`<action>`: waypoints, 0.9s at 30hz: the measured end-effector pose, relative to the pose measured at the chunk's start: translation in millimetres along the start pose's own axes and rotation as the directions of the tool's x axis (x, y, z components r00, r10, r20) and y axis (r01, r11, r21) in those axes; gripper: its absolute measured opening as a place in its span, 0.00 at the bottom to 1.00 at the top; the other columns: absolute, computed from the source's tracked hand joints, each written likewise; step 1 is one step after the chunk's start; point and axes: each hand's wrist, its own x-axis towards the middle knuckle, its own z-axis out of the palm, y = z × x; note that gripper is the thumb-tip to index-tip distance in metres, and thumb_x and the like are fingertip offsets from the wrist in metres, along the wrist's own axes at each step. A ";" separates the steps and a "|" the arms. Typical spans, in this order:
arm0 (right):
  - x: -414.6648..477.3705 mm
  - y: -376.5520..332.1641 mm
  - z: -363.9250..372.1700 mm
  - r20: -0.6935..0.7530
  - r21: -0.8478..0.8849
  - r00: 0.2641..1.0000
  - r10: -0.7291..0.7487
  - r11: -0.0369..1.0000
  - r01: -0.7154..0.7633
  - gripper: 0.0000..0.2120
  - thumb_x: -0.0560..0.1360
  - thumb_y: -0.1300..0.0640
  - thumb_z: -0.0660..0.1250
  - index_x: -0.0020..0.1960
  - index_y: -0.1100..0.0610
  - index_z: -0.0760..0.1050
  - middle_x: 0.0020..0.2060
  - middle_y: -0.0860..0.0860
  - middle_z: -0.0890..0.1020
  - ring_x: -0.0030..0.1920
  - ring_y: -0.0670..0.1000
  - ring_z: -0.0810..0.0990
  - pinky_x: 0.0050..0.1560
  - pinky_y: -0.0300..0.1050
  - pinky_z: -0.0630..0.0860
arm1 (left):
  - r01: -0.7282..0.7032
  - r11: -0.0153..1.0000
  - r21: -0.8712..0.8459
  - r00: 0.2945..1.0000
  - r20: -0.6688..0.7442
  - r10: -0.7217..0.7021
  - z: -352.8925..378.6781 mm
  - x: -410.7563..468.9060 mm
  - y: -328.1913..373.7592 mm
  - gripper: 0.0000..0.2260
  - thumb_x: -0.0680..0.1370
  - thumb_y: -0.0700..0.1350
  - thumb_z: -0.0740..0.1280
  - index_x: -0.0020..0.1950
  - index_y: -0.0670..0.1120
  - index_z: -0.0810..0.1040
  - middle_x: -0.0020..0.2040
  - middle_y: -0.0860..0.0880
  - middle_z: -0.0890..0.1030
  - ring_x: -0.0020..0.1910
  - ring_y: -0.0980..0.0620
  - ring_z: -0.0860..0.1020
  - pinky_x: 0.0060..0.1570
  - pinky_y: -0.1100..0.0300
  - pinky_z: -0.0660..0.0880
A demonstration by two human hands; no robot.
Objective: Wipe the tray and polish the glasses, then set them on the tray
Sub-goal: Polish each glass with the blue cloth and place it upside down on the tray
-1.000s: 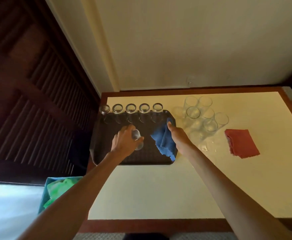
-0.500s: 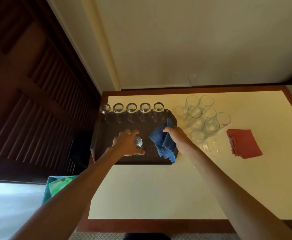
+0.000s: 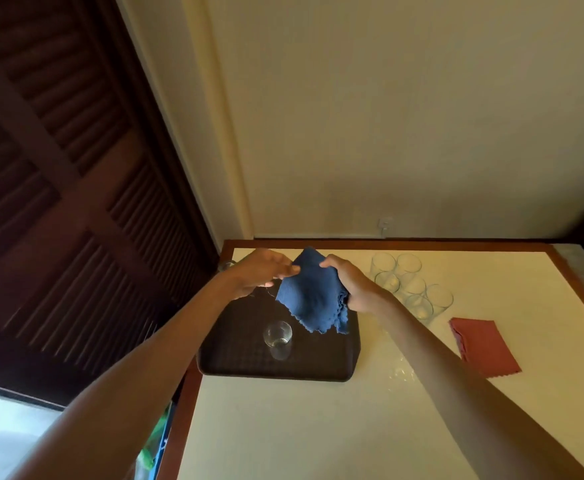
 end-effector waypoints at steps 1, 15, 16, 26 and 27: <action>-4.0 -4.6 0.0 0.021 0.014 1.000 0.000 1.000 0.000 0.10 0.79 0.55 0.61 0.51 0.59 0.78 0.42 0.55 0.84 0.46 0.55 0.81 0.51 0.48 0.74 | -0.002 1.000 -0.007 1.000 -0.008 0.002 -3.8 -3.4 4.6 0.13 0.81 0.47 0.72 0.55 0.36 0.81 0.39 0.53 0.79 0.38 0.58 0.75 0.44 0.61 0.70; 7.3 -46.5 12.2 -0.154 0.039 0.965 -0.214 0.974 0.222 0.18 0.74 0.70 0.71 0.60 0.59 0.71 0.53 0.60 0.77 0.55 0.58 0.79 0.51 0.52 0.78 | -0.157 0.982 -0.106 0.925 -0.365 0.108 -41.8 -20.6 35.3 0.16 0.79 0.40 0.75 0.65 0.46 0.76 0.47 0.47 0.80 0.40 0.54 0.77 0.35 0.64 0.75; 7.1 -48.4 12.9 -0.138 0.010 0.960 -0.244 0.969 0.247 0.25 0.72 0.72 0.73 0.65 0.57 0.70 0.56 0.60 0.76 0.56 0.58 0.79 0.51 0.52 0.79 | -0.166 0.981 -0.097 0.930 -0.348 0.123 -44.8 -20.4 36.0 0.18 0.78 0.40 0.76 0.65 0.47 0.76 0.47 0.46 0.80 0.41 0.53 0.78 0.36 0.63 0.76; 8.3 -57.8 19.1 0.102 -0.792 0.806 -0.583 0.442 0.420 0.20 0.69 0.58 0.80 0.58 0.59 0.79 0.51 0.52 0.81 0.50 0.51 0.79 0.48 0.38 0.73 | -0.194 0.834 0.516 0.919 -0.203 0.339 -49.4 -16.4 45.9 0.19 0.67 0.43 0.84 0.57 0.45 0.86 0.49 0.51 0.85 0.50 0.50 0.83 0.53 0.55 0.80; 9.1 -58.1 18.9 0.108 -0.812 0.805 -0.583 0.415 0.410 0.18 0.71 0.58 0.78 0.58 0.59 0.79 0.49 0.52 0.81 0.49 0.51 0.79 0.46 0.36 0.72 | -0.190 0.817 0.545 0.916 -0.201 0.347 -49.9 -16.3 46.3 0.18 0.68 0.44 0.84 0.56 0.45 0.87 0.48 0.50 0.85 0.49 0.50 0.83 0.52 0.55 0.80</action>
